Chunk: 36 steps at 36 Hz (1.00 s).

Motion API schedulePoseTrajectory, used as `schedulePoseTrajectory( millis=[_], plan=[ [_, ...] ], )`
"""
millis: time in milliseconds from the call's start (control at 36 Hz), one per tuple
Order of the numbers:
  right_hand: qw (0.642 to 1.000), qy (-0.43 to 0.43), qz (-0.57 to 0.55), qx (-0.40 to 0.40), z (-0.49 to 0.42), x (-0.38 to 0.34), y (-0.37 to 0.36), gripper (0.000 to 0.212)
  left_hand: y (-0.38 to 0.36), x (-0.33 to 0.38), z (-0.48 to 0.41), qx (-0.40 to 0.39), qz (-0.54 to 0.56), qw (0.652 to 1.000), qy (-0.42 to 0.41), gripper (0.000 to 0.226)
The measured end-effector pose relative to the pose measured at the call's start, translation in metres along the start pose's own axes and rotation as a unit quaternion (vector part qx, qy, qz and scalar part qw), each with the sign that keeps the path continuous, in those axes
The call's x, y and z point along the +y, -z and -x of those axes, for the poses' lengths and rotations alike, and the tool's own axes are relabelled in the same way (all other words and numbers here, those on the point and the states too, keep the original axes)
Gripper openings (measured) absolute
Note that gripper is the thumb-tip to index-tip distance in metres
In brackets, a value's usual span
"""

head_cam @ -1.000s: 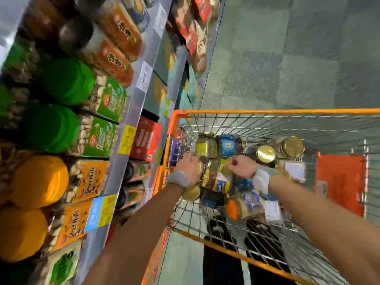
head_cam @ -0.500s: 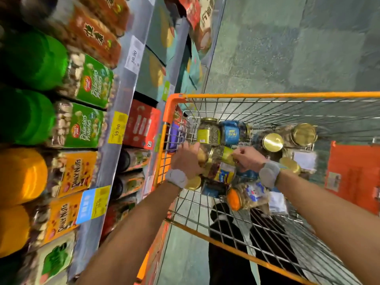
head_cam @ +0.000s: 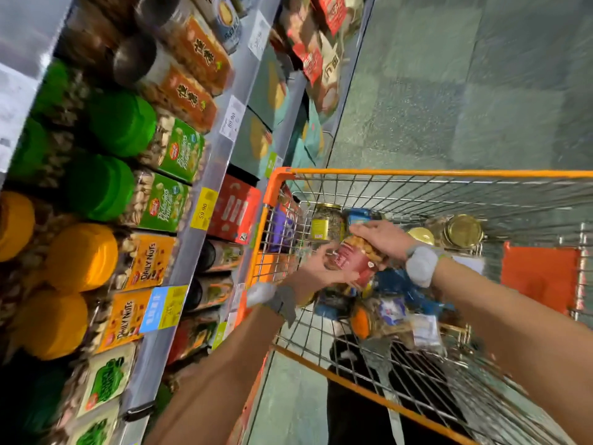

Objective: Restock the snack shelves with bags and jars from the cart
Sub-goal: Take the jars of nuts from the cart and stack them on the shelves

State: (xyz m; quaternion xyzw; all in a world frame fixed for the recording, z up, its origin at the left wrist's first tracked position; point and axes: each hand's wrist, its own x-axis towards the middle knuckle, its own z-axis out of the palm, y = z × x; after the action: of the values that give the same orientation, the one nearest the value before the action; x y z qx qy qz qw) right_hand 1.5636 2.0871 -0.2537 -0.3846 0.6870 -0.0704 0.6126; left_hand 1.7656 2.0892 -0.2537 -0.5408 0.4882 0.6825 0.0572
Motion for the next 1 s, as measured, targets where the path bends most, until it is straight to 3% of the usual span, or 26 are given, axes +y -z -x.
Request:
schedulePoseTrajectory(
  millis=[83, 167, 222, 333, 444, 528, 583, 694, 806, 889, 1000],
  plan=[
    [0.997, -0.022, 0.079, 0.004, 0.000, 0.022, 0.012, 0.050, -0.009, 0.006, -0.009, -0.029, -0.060, 0.997, 0.038, 0.052],
    [0.990, -0.058, 0.128, 0.028, -0.002, 0.051, 0.021, 0.076, -0.010, -0.004, -0.018, 0.028, -0.120, 0.991, 0.053, 0.047],
    [0.989, -0.081, 0.119, 0.045, -0.002, 0.066, 0.026, 0.079, -0.007, -0.020, -0.025, 0.090, -0.162, 0.981, 0.062, 0.047],
    [0.985, -0.101, 0.126, 0.055, -0.006, 0.088, 0.037, 0.066, -0.001, -0.049, -0.041, 0.118, -0.236, 0.961, 0.085, 0.059],
    [0.984, -0.110, 0.123, 0.061, -0.011, 0.096, 0.045, 0.056, -0.004, -0.061, -0.056, 0.063, -0.259, 0.959, 0.098, 0.084],
    [0.985, -0.105, 0.114, 0.073, -0.014, 0.101, 0.049, 0.045, -0.013, -0.067, -0.066, 0.024, -0.284, 0.954, 0.096, 0.090],
    [0.983, -0.111, 0.115, 0.091, -0.017, 0.106, 0.052, 0.049, -0.021, -0.070, -0.074, 0.030, -0.264, 0.959, 0.101, 0.101],
    [0.982, -0.116, 0.100, 0.108, -0.024, 0.112, 0.058, 0.086, -0.031, -0.084, -0.095, 0.051, -0.244, 0.960, 0.130, 0.118],
    [0.980, -0.111, 0.107, 0.123, -0.026, 0.117, 0.064, 0.065, -0.039, -0.079, -0.098, 0.038, -0.295, 0.944, 0.141, 0.120],
    [0.983, -0.106, 0.098, 0.115, -0.028, 0.125, 0.069, 0.069, -0.040, -0.072, -0.099, 0.024, -0.327, 0.934, 0.142, 0.124],
    [0.985, -0.109, 0.074, 0.110, -0.025, 0.127, 0.069, 0.072, -0.034, -0.064, -0.092, 0.054, -0.284, 0.947, 0.143, 0.120]
  ],
)
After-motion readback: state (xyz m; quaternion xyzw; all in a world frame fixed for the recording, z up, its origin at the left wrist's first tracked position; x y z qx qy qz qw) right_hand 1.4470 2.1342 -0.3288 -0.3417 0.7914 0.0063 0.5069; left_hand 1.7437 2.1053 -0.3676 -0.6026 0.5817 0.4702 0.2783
